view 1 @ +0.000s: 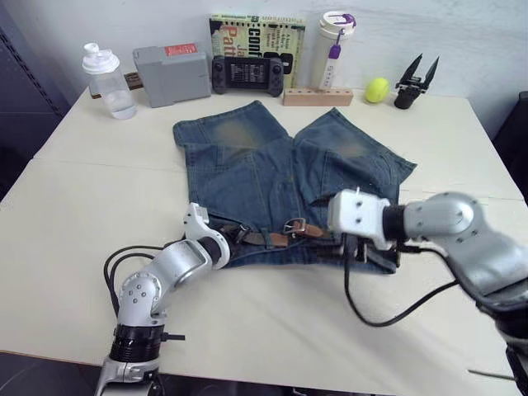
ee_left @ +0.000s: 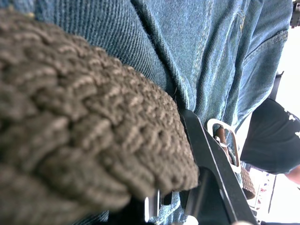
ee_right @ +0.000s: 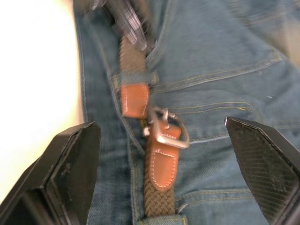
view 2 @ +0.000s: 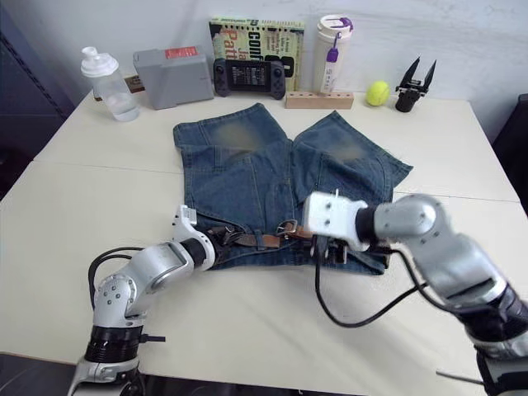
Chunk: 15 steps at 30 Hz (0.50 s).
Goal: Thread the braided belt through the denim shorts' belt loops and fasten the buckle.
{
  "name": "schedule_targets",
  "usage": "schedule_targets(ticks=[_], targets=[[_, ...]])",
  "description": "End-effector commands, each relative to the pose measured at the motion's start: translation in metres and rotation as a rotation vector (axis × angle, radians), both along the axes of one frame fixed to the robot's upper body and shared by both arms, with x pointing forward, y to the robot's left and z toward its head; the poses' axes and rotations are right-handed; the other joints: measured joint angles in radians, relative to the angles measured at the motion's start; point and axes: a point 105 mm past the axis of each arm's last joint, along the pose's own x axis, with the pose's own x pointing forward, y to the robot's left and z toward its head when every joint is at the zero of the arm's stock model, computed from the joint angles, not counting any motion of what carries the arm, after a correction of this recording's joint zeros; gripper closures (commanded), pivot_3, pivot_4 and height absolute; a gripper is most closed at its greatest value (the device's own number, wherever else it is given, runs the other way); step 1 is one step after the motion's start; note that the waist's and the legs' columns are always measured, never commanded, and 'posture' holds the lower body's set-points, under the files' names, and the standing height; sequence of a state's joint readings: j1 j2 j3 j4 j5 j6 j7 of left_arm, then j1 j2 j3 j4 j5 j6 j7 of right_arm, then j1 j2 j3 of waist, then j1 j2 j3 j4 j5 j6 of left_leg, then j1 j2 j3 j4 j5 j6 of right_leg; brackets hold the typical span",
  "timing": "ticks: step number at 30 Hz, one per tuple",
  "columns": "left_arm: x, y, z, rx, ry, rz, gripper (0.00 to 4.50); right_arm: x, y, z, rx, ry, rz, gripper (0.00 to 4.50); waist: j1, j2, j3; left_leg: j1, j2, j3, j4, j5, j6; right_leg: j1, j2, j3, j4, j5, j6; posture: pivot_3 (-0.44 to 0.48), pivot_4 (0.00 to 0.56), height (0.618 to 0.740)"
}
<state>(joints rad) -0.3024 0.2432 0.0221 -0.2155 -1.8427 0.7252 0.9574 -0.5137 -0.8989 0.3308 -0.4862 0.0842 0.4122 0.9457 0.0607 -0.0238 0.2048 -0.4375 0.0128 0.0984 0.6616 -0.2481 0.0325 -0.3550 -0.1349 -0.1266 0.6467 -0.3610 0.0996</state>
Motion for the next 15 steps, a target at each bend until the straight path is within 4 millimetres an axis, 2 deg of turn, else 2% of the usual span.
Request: schedule_targets(ticks=[1, 5, 7, 9, 15], targets=[[-0.010, -0.014, -0.026, 0.016, 0.098, -0.079, 4.50, 0.001, 0.014, -0.004, -0.059, -0.270, 0.108, 0.02, 0.002, 0.001, 0.000, 0.000, 0.000, 0.000, 0.000, 0.000, 0.000, 0.001, 0.000, 0.000, 0.000, 0.000, 0.000, 0.000, 0.150, 0.694], [-0.008, -0.012, -0.036, 0.056, 0.108, -0.081, 4.50, 0.009, 0.025, -0.008, -0.033, -0.419, 0.147, 0.02, 0.007, 0.005, -0.003, 0.003, 0.000, 0.000, 0.000, 0.000, 0.000, 0.004, 0.001, 0.000, -0.002, 0.000, 0.001, 0.000, 0.150, 0.694], [-0.008, -0.014, -0.037, 0.059, 0.103, -0.089, 4.50, 0.009, 0.030, -0.017, -0.051, -0.478, 0.188, 0.02, 0.011, 0.006, -0.003, 0.007, 0.000, 0.000, -0.001, 0.000, 0.000, 0.009, 0.002, 0.000, -0.004, 0.000, 0.001, 0.000, 0.150, 0.694], [-0.008, -0.015, -0.037, 0.060, 0.100, -0.094, 4.50, 0.009, 0.032, -0.023, -0.057, -0.495, 0.210, 0.02, 0.014, 0.007, -0.004, 0.015, -0.001, 0.000, -0.006, 0.000, -0.001, 0.016, 0.002, 0.000, -0.010, 0.000, 0.001, 0.000, 0.150, 0.694], [-0.009, -0.014, -0.039, 0.062, 0.103, -0.089, 4.50, 0.008, 0.030, -0.024, -0.058, -0.504, 0.240, 0.02, 0.018, 0.009, -0.005, 0.016, -0.001, -0.001, -0.010, 0.001, -0.001, 0.016, 0.002, 0.000, -0.011, 0.001, 0.002, 0.000, 0.150, 0.694]])
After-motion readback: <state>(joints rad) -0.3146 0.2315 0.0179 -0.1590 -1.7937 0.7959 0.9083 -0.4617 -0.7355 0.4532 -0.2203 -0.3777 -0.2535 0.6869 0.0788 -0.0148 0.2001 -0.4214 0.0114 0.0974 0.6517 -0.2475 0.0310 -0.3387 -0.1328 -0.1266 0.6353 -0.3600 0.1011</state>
